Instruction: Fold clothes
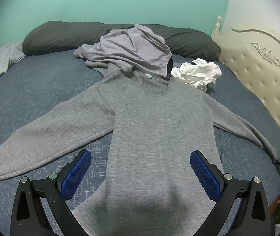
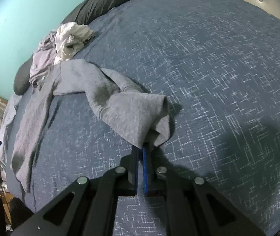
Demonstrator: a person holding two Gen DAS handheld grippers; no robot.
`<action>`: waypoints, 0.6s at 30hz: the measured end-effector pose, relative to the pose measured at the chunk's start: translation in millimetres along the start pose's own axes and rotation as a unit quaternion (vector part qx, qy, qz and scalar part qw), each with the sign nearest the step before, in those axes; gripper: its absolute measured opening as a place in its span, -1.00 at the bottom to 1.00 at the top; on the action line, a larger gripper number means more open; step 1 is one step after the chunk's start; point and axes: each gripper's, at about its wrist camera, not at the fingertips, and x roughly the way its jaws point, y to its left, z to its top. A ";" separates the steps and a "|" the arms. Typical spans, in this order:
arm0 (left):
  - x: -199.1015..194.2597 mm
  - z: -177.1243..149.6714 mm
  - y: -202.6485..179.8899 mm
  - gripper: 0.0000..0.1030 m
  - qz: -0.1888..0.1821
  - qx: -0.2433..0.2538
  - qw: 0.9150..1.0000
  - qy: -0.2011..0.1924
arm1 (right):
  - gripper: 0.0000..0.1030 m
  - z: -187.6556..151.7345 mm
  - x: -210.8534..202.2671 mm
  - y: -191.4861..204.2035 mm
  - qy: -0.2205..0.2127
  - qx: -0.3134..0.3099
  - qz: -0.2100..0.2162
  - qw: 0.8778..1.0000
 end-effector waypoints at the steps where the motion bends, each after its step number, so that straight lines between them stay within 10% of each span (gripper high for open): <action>1: 0.3 -0.1 0.2 0.99 0.000 0.000 1.000 0.001 | -0.88 0.3 -1.3 -0.9 -0.004 0.005 0.004 1.000; 5: 0.6 -0.1 1.0 0.99 0.002 -0.001 1.000 0.001 | -0.42 -0.3 -8.5 -6.8 -0.026 0.027 0.028 0.999; 18: 1.0 -1.0 2.9 0.99 0.004 -0.001 1.000 0.000 | -0.38 9.8 -37.9 -37.2 -0.104 0.119 0.079 0.984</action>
